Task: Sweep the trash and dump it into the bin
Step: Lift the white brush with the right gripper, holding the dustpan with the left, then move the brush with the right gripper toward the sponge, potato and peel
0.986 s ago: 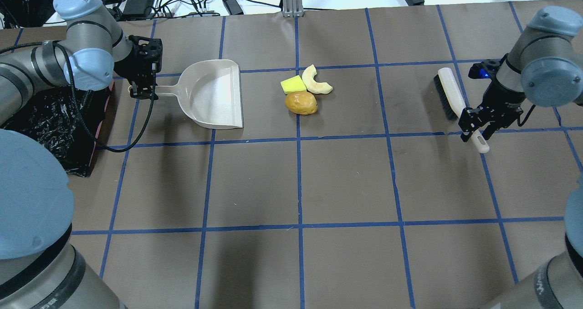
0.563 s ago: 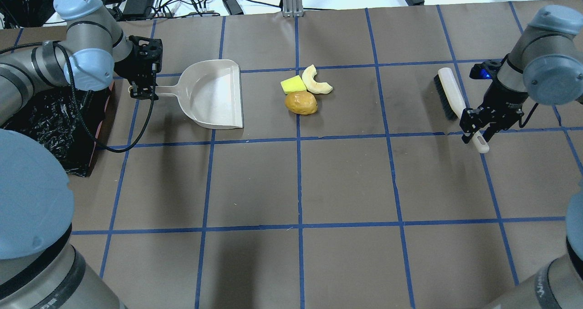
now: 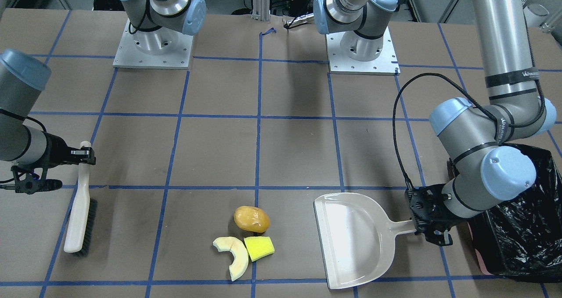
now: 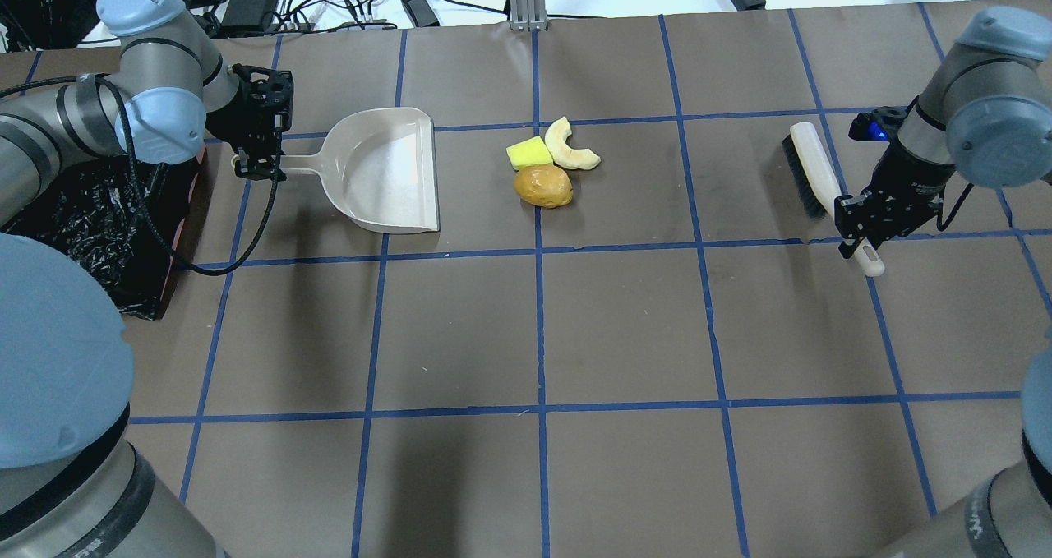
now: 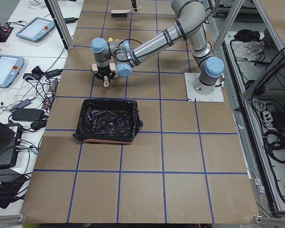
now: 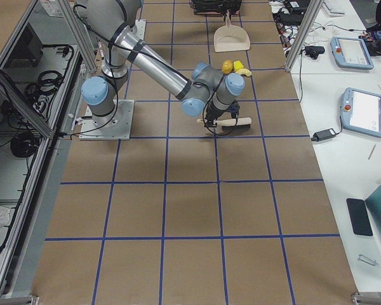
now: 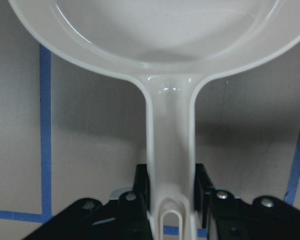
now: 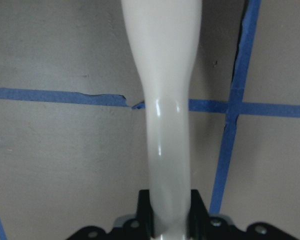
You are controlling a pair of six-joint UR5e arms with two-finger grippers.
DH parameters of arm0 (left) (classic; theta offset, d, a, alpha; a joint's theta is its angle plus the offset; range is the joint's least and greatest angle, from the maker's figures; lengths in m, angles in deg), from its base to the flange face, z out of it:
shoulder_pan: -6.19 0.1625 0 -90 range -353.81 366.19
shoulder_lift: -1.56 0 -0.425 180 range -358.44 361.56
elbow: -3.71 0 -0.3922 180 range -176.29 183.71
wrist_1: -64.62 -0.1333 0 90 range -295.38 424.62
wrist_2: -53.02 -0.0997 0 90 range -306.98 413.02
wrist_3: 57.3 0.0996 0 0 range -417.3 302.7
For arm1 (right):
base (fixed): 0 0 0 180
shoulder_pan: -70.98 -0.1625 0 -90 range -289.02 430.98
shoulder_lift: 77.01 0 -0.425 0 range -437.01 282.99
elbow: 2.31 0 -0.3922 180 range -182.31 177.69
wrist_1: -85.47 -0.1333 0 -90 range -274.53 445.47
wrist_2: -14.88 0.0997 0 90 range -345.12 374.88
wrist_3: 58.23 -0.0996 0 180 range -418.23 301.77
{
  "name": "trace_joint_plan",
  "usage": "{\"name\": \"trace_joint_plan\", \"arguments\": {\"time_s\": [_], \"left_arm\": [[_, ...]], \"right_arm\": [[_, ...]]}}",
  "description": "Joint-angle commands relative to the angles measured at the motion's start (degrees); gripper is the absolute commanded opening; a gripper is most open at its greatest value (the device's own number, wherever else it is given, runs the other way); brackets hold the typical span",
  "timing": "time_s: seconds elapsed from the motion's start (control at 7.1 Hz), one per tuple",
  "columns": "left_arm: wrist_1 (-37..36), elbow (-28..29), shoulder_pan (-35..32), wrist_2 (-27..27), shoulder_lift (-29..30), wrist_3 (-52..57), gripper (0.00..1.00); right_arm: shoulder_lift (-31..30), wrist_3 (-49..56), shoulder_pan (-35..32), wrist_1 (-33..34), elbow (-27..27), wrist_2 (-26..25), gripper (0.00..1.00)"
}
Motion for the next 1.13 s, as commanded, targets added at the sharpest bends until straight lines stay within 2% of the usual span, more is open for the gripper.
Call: {"name": "trace_joint_plan", "arguments": {"time_s": [0.0, 0.28, 0.56, 0.85, 0.99], "left_arm": [[-0.08, -0.02, 0.0, 0.0, 0.0, -0.02, 0.02], [-0.08, -0.02, 0.0, 0.0, 0.0, -0.02, 0.02], [-0.08, -0.1, 0.0, 0.0, 0.0, 0.07, 0.02], [-0.08, -0.11, 0.0, 0.09, -0.09, 0.07, 0.02], [-0.08, -0.02, 0.0, 0.09, -0.26, 0.15, 0.02]], "right_arm": [[-0.03, -0.02, 0.0, -0.09, -0.14, 0.0, 0.0], [-0.29, -0.54, -1.05, -0.18, -1.28, 0.26, 0.0], [-0.29, -7.98, -6.65, 0.08, -1.99, 0.7, 0.0], [-0.03, -13.69, -10.44, 0.0, -3.22, 4.99, 0.0], [0.14, -16.77, -12.64, 0.09, -3.39, 5.35, 0.0]]}}
